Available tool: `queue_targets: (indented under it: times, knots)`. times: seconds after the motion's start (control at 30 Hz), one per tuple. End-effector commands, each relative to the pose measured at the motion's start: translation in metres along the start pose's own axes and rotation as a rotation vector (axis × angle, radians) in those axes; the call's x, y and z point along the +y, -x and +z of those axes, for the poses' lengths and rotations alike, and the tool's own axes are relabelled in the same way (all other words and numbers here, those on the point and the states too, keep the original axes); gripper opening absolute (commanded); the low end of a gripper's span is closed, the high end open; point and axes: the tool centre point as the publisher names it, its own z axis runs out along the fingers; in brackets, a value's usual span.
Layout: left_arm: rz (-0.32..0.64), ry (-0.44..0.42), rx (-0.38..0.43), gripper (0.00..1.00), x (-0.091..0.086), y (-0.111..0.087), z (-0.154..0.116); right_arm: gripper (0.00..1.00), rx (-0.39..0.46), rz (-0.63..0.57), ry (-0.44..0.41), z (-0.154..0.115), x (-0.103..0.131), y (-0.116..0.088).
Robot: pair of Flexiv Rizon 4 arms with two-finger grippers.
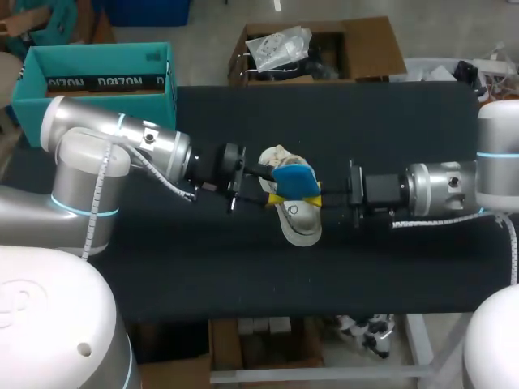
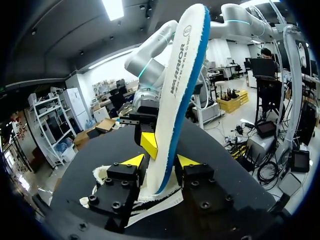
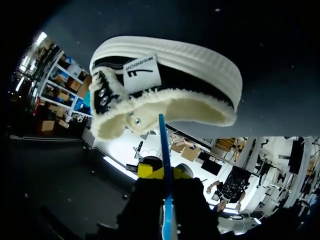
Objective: Open the shoe tongue, take the insole out of the shoe, put the insole back into the shoe, and pack the shoe into the shoebox
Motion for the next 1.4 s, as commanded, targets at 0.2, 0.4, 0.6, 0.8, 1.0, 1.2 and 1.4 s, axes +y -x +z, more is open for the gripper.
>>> queue_targets:
  times: [0.2,0.4,0.6,0.8,1.0,1.2,1.4]
  knots:
    - [0.003,0.014,-0.006,0.0,0.006,-0.002,0.003,0.0,0.001,-0.007,-0.009,0.002,0.004,0.0]
    - [0.071,0.047,0.007,0.0,0.008,-0.002,0.006,0.35,-0.002,-0.01,-0.005,0.004,-0.001,0.003]
    - [0.173,0.064,0.016,0.0,0.009,0.001,0.003,0.49,-0.01,0.02,0.05,0.004,-0.013,0.012]
    - [0.286,0.129,0.042,0.0,0.01,0.007,0.006,0.44,0.009,0.047,0.098,0.004,-0.016,0.02]
    - [0.36,0.188,0.095,0.0,0.013,0.007,0.015,0.38,0.029,0.062,0.124,0.004,-0.013,0.024]
    - [0.406,0.234,0.159,0.0,0.012,0.001,0.022,0.35,0.053,0.065,0.12,0.004,-0.007,0.027]
    - [0.407,0.266,0.184,0.0,0.02,0.007,0.02,0.33,0.075,0.076,0.126,0.004,-0.003,0.03]
